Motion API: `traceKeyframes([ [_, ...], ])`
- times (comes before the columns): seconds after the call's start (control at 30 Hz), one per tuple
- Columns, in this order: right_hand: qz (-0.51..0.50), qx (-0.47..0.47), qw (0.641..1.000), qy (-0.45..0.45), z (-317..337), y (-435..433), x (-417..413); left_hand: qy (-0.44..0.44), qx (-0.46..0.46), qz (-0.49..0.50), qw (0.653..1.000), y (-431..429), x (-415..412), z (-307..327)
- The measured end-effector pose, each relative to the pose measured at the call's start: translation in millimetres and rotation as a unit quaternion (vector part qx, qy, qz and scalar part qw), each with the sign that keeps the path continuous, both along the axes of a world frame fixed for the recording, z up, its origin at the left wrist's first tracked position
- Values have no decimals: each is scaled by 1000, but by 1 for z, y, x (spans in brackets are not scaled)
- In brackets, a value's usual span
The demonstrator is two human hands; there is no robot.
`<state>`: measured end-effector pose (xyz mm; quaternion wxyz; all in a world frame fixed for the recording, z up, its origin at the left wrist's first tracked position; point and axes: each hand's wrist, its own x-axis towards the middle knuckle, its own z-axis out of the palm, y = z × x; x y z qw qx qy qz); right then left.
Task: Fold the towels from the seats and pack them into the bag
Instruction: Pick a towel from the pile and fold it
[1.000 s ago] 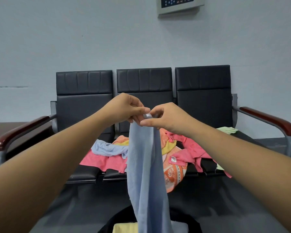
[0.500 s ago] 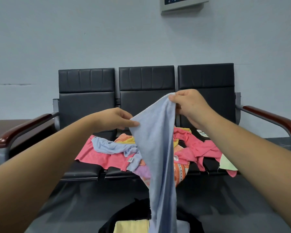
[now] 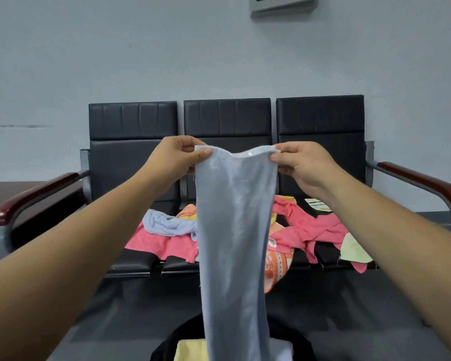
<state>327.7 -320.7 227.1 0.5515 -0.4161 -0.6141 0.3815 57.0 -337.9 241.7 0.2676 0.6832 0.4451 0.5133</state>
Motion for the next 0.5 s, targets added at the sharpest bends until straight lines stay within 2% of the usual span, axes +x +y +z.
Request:
traceKeyframes([
  [0.1,99,-18,993,64,0,-9,-9,-33,-17,-13,999,3,2,-2],
  [0.2,164,-73,983,49,-5,-14,-18,-52,-29,-18,998,8,2,-4],
  [0.27,166,-106,979,50,-7,-14,-23,-67,-34,-6,997,12,-1,-11],
  [0.33,156,-119,974,110,-8,-12,-31,-101,-53,-10,993,18,-8,-24],
  [0.4,151,-131,964,175,-8,-8,-38,-144,-117,-102,977,22,-14,-45],
  [0.43,150,-136,959,199,-9,-5,-40,-135,-160,-145,967,24,-15,-59],
  [0.5,155,-145,951,226,-10,1,-44,-27,-222,-152,963,24,-14,-93],
])
